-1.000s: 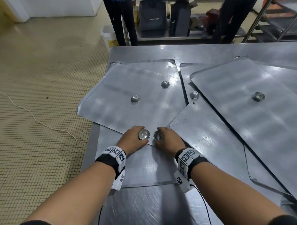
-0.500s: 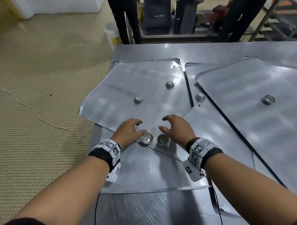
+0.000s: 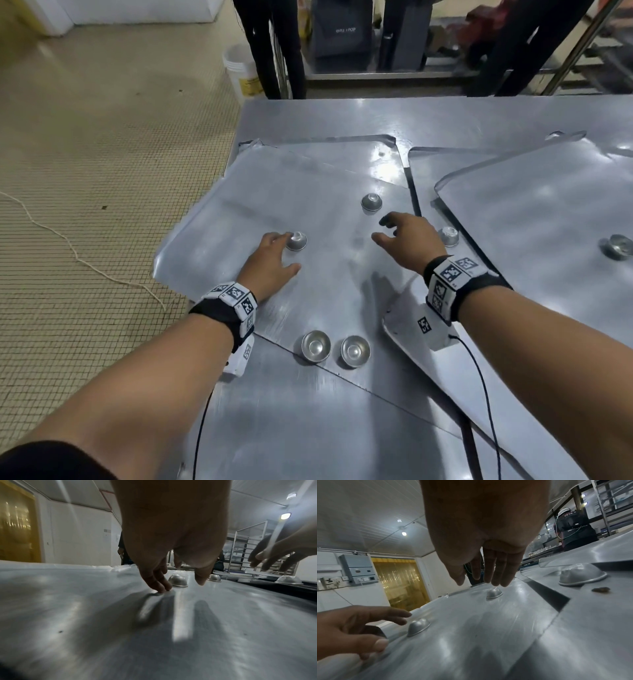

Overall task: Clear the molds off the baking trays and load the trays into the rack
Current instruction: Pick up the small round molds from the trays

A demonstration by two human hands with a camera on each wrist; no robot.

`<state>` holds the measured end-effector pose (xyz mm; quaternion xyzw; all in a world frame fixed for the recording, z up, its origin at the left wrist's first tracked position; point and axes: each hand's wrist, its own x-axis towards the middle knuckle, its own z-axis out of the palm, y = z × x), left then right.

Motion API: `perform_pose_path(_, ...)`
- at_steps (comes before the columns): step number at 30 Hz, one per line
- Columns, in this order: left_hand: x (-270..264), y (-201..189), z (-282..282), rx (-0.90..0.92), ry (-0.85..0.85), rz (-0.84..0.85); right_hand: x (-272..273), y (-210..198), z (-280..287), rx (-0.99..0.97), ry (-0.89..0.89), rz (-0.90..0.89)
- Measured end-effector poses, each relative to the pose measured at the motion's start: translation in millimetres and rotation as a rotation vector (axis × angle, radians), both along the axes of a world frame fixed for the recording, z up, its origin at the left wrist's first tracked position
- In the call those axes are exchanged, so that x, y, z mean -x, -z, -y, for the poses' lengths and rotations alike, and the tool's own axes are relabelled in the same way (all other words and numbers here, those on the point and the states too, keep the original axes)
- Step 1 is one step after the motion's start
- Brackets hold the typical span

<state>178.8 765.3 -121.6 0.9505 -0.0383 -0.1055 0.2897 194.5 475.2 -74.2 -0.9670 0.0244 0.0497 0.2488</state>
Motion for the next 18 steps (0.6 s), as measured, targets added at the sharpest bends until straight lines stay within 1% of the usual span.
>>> perform_pose_path(5, -25, 15, 12, -0.02, -0.014, 0.025, -45, 8, 3, 0.037, -0.031, -0.048)
perform_pose_path(11, -33, 25, 13, 0.016, -0.023, 0.026, -91, 24, 1, 0.099, -0.063, -0.094)
perform_pose_path(15, -33, 27, 11, 0.063, -0.04, 0.038, -112, 32, -3, 0.149, -0.106, -0.178)
perform_pose_path(18, -31, 28, 10, 0.093, -0.048, 0.049, -120, 37, -6, 0.168, -0.127, -0.207)
